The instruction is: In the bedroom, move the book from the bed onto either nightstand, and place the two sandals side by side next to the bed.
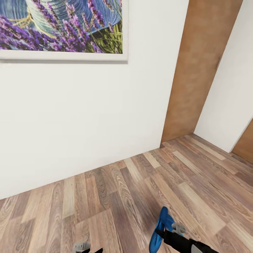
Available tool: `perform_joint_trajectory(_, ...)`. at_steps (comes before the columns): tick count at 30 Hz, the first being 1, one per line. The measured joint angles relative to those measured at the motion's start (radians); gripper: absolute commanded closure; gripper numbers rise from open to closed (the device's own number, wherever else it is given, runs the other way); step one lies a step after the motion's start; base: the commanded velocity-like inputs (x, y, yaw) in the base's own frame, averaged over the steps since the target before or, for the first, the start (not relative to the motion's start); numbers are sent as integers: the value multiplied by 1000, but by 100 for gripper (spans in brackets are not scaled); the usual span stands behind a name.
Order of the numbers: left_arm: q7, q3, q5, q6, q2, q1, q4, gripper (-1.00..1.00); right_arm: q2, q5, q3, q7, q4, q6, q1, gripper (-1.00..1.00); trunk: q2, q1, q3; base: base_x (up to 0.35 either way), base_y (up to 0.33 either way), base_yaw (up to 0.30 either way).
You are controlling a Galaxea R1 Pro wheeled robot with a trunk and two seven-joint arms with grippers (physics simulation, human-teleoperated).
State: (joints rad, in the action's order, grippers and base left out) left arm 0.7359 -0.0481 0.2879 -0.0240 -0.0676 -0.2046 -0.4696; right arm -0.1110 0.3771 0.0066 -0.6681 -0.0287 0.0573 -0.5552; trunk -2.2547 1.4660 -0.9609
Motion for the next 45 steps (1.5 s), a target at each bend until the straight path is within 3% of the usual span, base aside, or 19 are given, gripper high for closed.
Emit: perform_joint_trajectory(45, 1, 0, 1, 0, 0, 0, 0, -100, 1, 0, 0, 0, 0, 1, 0, 100, 0, 0, 0, 0, 0, 294)
